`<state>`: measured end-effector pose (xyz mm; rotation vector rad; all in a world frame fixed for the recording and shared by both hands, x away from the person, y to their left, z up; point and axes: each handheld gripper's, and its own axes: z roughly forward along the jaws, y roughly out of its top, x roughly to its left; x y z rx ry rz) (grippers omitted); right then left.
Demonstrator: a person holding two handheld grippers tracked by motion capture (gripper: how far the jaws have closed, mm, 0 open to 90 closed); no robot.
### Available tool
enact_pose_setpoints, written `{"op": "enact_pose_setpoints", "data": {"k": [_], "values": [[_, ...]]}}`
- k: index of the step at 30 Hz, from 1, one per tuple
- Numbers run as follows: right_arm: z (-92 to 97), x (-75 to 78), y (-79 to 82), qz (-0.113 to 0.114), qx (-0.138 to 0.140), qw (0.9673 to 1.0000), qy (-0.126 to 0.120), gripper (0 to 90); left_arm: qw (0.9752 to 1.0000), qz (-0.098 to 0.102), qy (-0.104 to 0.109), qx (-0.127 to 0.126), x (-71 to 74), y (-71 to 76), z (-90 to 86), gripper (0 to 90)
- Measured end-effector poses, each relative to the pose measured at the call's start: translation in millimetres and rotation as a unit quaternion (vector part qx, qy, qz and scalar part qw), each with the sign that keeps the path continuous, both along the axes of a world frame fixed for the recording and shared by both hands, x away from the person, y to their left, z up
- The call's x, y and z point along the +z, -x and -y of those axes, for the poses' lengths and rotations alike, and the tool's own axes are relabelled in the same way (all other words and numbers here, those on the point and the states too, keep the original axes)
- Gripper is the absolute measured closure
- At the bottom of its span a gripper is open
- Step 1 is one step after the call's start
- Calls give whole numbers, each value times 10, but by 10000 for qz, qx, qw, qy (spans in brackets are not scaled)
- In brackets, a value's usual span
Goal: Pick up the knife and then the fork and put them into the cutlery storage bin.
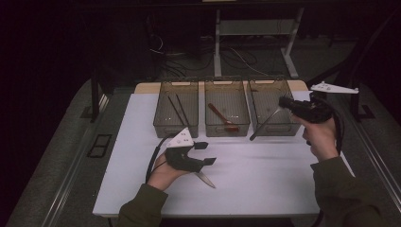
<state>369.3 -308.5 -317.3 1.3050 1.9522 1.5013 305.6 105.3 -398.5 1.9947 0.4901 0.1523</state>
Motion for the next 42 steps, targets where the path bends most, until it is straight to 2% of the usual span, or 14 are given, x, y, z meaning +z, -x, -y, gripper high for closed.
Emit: {"op": "enact_pose_setpoints", "data": {"k": [5, 8, 13, 18, 24, 26, 37, 42], "values": [[221, 122, -158, 38, -268, 9996, -15, 872, 9998, -60, 8, 211, -43, 106, -221, 290], [311, 180, -254, 47, -385, 9992, 79, 872, 9995, -83, 2, 302, -72, 175, -330, 251], [409, 192, -428, 1, -619, 9979, 179, 872, 9989, -99, 4, 457, -129, 255, -480, 167], [413, 74, -588, -195, -692, 9971, 243, 871, 9982, -86, -16, 599, -199, 303, -572, 105], [314, -101, -765, -462, -658, 9960, 402, 871, 9974, -154, -72, 703, -253, 312, -571, 19], [286, -160, -821, -543, -638, 9954, 465, 871, 9975, -158, -92, 676, -252, 310, -564, 18], [268, -417, -1003, -1140, -433, 9918, 376, 871, 9980, -230, -136, 567, -280, 306, -535, 18], [291, -512, -1052, -1270, -429, 9906, 287, 858, 9981, -272, -199, 512, -297, 303, -509, 18]]}}
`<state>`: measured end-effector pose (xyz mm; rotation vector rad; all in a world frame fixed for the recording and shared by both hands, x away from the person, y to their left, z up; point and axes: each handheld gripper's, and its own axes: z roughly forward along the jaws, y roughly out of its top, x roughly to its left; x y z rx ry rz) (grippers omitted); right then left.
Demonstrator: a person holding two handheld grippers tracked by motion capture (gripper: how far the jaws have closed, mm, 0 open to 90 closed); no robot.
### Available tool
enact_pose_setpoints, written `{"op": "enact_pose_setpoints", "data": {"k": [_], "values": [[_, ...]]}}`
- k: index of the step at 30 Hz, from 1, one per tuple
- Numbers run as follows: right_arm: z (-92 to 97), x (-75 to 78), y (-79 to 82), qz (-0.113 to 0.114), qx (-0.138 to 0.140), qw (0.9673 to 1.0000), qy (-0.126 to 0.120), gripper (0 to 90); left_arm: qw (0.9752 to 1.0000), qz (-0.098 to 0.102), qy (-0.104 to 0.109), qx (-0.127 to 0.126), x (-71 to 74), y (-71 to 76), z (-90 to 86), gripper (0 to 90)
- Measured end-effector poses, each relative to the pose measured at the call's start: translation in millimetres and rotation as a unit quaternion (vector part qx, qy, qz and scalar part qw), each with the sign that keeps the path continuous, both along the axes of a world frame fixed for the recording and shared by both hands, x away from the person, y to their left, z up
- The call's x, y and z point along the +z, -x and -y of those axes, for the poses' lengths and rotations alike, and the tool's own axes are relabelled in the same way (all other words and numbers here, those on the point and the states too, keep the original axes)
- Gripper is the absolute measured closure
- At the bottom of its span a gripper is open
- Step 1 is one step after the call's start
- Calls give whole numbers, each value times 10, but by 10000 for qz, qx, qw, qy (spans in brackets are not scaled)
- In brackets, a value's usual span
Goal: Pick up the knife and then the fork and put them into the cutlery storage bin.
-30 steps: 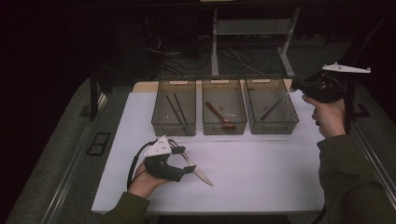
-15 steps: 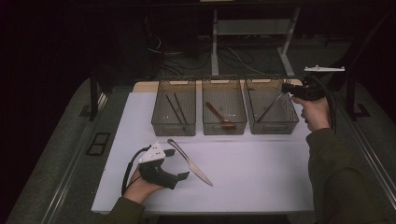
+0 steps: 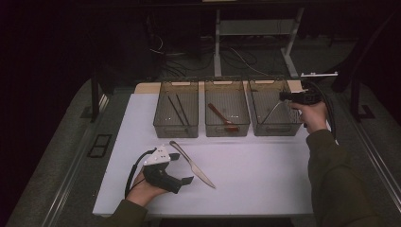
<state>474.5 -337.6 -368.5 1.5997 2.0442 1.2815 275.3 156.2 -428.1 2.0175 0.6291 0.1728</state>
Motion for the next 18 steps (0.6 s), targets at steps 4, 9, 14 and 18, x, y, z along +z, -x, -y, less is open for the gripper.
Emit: {"op": "enact_pose_setpoints", "data": {"k": [4, 9, 14, 18], "values": [[-3, -36, -23, 45, -191, 9985, 506, 647, 10000, -1, -7, 6, 0, 0, 3, 18], [114, -7, 10, 176, -476, 9959, 751, 459, 10000, 0, -9, 26, 1, -9, -11, 18], [224, 42, 101, 326, -548, 9962, 596, 415, 10000, 18, -42, 24, -3, -11, -9, 18], [231, 35, 217, 415, -328, 9974, 497, 394, 9999, 30, -117, 6, -8, -5, 0, 19]]}}
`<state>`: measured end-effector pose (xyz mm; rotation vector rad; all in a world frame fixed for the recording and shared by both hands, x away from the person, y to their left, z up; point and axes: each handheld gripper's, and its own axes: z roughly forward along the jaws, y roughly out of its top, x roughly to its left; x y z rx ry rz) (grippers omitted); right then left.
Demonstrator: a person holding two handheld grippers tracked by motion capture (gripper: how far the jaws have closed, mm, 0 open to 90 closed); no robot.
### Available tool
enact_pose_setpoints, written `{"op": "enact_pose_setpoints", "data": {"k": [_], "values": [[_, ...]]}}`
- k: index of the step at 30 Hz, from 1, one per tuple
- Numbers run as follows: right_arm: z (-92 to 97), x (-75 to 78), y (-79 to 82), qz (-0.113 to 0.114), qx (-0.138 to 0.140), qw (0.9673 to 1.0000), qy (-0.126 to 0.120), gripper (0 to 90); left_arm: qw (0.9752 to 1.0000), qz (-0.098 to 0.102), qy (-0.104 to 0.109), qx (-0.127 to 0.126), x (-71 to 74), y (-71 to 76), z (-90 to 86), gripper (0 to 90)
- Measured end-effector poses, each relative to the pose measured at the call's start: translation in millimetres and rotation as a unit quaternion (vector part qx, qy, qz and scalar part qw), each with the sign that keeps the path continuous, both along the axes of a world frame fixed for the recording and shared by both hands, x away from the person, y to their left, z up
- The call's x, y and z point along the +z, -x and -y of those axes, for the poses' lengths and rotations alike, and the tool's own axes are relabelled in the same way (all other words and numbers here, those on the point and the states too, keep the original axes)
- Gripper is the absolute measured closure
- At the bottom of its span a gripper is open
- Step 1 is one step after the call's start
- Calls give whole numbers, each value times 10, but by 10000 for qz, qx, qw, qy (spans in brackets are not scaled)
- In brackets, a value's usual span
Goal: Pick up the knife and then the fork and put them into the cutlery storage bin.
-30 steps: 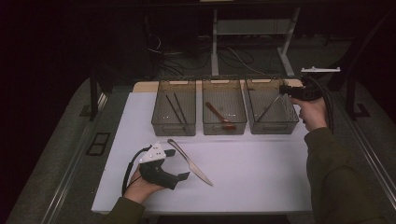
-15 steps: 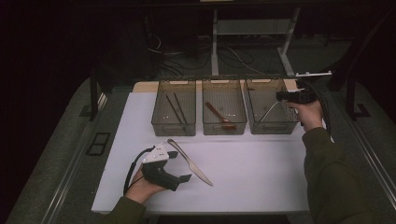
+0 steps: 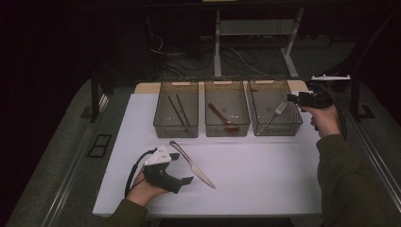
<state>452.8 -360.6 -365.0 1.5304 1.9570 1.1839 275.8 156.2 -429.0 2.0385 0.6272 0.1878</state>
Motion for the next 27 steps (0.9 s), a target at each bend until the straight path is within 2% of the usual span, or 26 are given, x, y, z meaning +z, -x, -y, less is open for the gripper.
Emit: {"op": "enact_pose_setpoints", "data": {"k": [5, 10, 14, 17, 20, 23, 27], "values": [[-80, 31, 241, 124, 444, 9989, -39, 361, 10000, 20, -24, 2, 2, 2, -6, 25], [-193, 89, 536, 303, 830, 9961, -24, 325, 10000, 61, -43, 7, 5, 7, -6, 41], [-301, 92, 772, 452, 1061, 9932, 121, 291, 9999, 144, -78, -19, 18, 13, -7, 100], [-381, 43, 937, 454, 1272, 9908, 92, 284, 9998, 178, -124, -25, 43, 3, -15, 160], [-471, -41, 1099, 414, 1439, 9887, 61, 284, 9996, 216, -166, -44, 62, -12, -16, 265], [-563, -148, 1251, 361, 1642, 9858, 27, 279, 9993, 267, -271, -70, 83, -51, -19, 427], [-681, -296, 1437, 328, 1755, 9839, 45, 249, 9985, 290, -454, -56, 104, -120, -14, 614]]}}
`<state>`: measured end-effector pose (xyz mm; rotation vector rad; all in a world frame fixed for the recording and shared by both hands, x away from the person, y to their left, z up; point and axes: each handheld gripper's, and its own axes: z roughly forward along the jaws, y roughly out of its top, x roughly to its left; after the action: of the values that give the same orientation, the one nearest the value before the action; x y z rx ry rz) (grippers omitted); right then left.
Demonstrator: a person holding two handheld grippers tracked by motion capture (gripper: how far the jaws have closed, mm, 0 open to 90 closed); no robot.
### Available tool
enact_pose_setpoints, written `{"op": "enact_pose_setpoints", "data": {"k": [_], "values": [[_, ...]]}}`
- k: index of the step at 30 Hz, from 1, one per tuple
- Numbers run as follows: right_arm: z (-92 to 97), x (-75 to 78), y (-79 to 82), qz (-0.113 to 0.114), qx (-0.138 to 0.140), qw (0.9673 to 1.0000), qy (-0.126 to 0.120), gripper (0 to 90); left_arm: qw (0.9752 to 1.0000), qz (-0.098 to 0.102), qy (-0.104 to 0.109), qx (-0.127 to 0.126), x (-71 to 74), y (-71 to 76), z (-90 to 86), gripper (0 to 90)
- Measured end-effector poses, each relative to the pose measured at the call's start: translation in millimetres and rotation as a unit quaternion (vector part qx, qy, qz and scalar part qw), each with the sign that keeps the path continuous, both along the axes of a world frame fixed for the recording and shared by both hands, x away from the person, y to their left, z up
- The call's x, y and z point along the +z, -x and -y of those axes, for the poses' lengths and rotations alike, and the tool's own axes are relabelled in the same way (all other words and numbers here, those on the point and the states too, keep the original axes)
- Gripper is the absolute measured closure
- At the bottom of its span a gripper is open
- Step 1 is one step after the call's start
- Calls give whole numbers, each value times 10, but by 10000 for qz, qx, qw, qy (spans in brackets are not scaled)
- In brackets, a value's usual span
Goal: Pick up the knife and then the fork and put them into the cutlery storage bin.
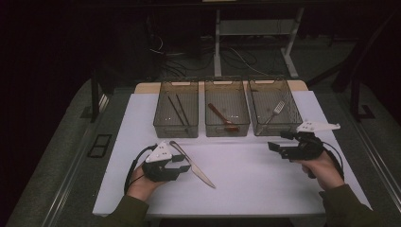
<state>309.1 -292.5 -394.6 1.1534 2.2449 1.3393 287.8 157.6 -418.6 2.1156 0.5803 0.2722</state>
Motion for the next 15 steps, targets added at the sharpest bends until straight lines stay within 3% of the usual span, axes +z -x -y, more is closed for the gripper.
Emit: {"op": "enact_pose_setpoints", "data": {"k": [8, 15], "values": [[-122, -283, 272, -42, 104, 9999, 68, 202, 9997, -111, -228, 63, 6, -210, 42, 875], [-144, -411, 393, -91, 235, 9996, 99, 201, 9987, -124, -467, 154, 2, -450, 91, 893]]}}
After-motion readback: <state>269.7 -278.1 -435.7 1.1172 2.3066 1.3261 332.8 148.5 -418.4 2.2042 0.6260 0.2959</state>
